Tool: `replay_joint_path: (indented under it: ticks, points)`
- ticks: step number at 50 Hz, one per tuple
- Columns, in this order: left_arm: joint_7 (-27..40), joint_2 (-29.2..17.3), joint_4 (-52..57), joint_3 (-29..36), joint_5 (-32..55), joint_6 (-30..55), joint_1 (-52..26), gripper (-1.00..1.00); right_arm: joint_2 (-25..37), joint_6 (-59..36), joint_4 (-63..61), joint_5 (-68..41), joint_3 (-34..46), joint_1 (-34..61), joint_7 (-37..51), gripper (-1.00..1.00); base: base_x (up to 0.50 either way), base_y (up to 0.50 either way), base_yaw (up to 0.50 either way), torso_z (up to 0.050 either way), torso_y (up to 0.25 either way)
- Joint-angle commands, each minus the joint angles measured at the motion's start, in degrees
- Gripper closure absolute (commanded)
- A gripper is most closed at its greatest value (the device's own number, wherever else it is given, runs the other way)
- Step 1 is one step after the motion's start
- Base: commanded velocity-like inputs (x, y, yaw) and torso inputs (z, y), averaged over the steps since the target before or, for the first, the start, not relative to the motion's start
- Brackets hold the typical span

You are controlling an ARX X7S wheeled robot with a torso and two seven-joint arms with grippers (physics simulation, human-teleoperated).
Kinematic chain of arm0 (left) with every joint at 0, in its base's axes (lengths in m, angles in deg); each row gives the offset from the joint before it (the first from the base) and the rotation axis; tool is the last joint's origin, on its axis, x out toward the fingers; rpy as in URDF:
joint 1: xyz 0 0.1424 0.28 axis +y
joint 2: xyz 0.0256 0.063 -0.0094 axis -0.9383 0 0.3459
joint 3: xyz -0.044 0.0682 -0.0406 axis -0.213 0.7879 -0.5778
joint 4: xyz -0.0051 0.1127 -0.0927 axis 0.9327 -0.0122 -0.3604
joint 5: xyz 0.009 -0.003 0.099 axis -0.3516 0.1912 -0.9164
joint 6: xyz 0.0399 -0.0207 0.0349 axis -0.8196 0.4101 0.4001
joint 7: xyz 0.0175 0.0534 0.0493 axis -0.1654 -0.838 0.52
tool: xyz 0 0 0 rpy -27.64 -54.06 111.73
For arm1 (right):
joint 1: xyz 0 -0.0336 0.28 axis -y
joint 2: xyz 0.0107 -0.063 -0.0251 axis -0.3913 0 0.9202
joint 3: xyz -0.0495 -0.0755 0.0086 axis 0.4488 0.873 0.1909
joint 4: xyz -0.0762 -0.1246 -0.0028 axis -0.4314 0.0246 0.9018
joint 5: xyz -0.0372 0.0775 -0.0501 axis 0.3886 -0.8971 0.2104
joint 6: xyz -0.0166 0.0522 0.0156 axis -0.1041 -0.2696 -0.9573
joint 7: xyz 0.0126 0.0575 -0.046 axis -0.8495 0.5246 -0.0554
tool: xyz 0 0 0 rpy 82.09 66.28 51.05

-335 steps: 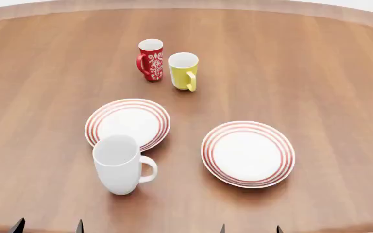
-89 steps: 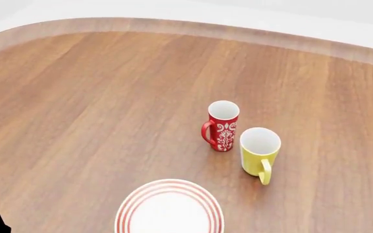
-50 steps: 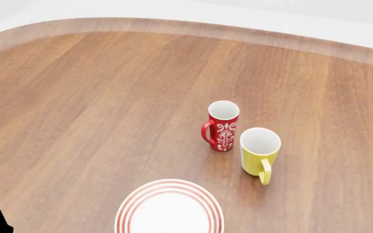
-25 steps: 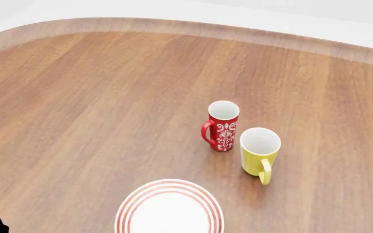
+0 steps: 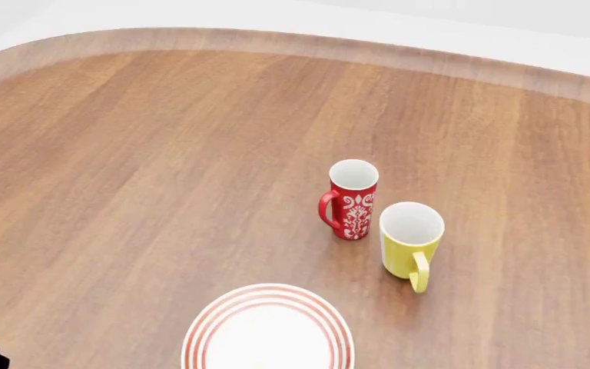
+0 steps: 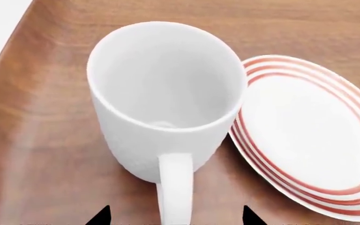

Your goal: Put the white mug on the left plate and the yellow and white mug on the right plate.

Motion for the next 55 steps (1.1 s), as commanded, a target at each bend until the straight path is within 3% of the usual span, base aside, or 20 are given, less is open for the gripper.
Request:
replay_joint_path:
  ticks: [1,35,36,55]
  points:
    - [0.3,-0.2,0.2,0.0,0.2,-0.1,0.1,-1.00,-0.3,0.0,0.9,0.2,0.4,0.4,-0.1,-1.00,0.00,0.00,0.00,0.000,0.000]
    - [0.9,-0.9,0.7,-0.1,1.0,-0.6,0.6,-1.00,-2.3,1.3,5.8,0.8,2.3,2.8,-1.2,-1.00,0.00,0.00,0.00,0.000,0.000]
    - [1.0,-0.9,0.6,-0.1,1.0,-0.6,0.6,-1.00,-2.3,1.4,5.7,0.8,2.3,2.8,-1.2,1.00,0.00,0.00,0.00,0.000,0.000]
    - [1.2,-1.3,0.6,0.3,1.1,-0.7,0.3,-1.00,-0.2,0.8,-1.9,-1.2,1.0,1.3,-1.0,1.00,0.00,0.00,0.00,0.000,0.000]
